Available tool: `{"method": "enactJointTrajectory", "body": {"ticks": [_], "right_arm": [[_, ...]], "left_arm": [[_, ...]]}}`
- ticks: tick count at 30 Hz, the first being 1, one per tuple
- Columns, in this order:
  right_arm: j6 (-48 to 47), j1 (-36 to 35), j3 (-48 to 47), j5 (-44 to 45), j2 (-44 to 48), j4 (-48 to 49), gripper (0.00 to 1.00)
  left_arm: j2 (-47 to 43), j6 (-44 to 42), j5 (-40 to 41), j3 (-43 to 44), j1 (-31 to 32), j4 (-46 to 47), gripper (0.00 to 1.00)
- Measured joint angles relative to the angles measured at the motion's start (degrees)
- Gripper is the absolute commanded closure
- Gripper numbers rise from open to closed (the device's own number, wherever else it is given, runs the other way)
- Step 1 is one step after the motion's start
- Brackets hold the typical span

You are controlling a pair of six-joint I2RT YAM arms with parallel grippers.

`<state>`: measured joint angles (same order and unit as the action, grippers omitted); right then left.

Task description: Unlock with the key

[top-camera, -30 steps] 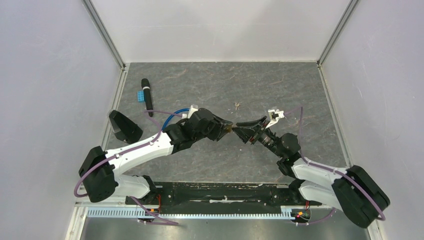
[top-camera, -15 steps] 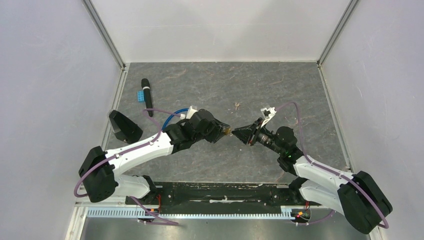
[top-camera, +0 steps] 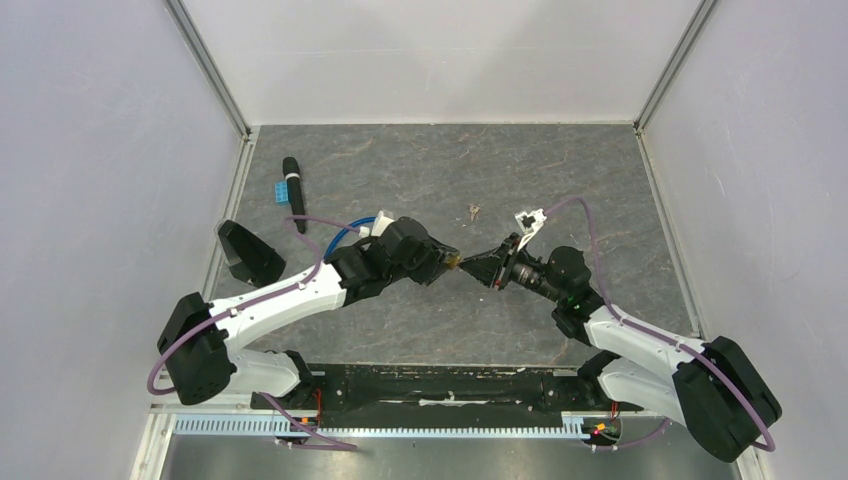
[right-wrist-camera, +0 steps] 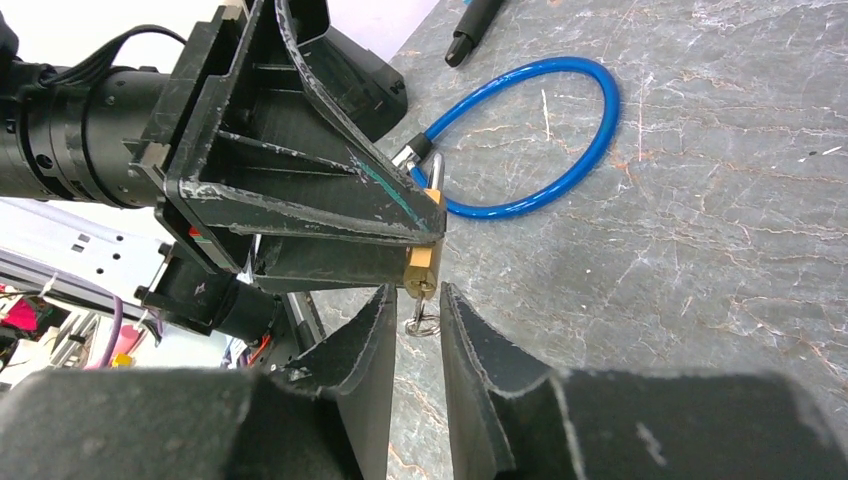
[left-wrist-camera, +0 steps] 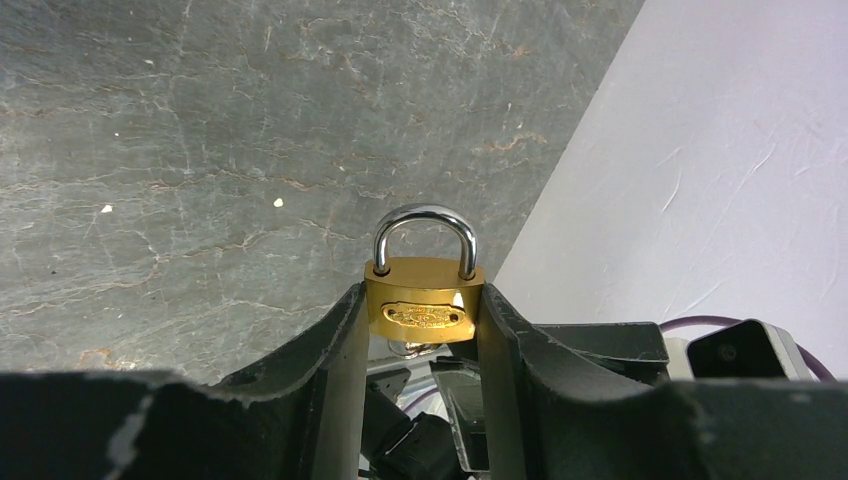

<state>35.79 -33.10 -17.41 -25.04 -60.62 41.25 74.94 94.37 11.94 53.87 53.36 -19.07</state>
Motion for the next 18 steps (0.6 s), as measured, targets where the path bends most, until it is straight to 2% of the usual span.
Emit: {"method": "enactJointTrajectory", "body": {"ticks": [8, 14, 18], "right_arm": [[0.1, 0.0, -0.2, -0.2, -0.4, -1.5, 0.82], [1.1, 0.0, -0.2, -0.6, -1.1, -0.7, 0.92], [2.2, 0.0, -0.2, -0.7, -2.0, 0.9, 0.93]], "left_arm": [[0.0, 0.0, 0.0, 0.7, 0.0, -0.5, 0.98], [0.1, -0.1, 0.2, 0.7, 0.0, -1.2, 0.98], [0.1, -0.4, 0.2, 0.7, 0.0, -1.2, 0.98]]}}
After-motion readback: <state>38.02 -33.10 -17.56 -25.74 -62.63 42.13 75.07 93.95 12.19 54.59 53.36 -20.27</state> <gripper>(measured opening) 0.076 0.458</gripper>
